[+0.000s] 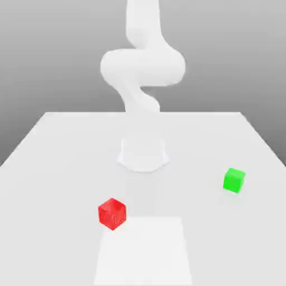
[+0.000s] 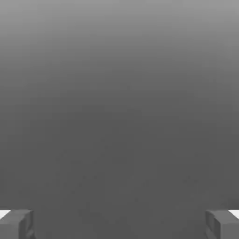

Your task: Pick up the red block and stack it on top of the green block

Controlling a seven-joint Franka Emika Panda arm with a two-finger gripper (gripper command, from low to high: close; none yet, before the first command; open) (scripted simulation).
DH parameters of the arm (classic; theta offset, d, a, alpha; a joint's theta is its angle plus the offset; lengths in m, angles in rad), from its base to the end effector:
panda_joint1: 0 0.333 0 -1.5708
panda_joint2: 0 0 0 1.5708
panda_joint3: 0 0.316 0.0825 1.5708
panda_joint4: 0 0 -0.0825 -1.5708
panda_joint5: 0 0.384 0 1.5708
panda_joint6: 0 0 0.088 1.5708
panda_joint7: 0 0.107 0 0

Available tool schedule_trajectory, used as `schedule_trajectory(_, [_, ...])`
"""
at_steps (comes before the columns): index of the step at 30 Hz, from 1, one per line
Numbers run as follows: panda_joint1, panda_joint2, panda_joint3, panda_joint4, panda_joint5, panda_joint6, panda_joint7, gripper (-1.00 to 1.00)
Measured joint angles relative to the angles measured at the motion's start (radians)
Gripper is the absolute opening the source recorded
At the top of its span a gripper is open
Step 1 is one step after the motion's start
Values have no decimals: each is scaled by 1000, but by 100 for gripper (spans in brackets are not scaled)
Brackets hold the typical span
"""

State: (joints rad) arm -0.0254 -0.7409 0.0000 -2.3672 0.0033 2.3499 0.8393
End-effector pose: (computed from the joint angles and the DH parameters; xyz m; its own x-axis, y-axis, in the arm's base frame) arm 0.3722 -0.0094 0.6610 0.4814 -0.7582 0.4398 -0.5746 -0.6519 -0.4949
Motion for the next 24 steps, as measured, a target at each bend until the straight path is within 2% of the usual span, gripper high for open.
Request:
schedule_trajectory(16, [-194,509,11,-528,3,410,346,0])
schedule_trajectory(18, [-213,652,8,-561,0,518,382,0])
schedule_trajectory(23, [-219,871,3,-552,-4,700,400,0])
schedule_trajectory(24, [-218,902,2,-548,-4,727,400,-100])
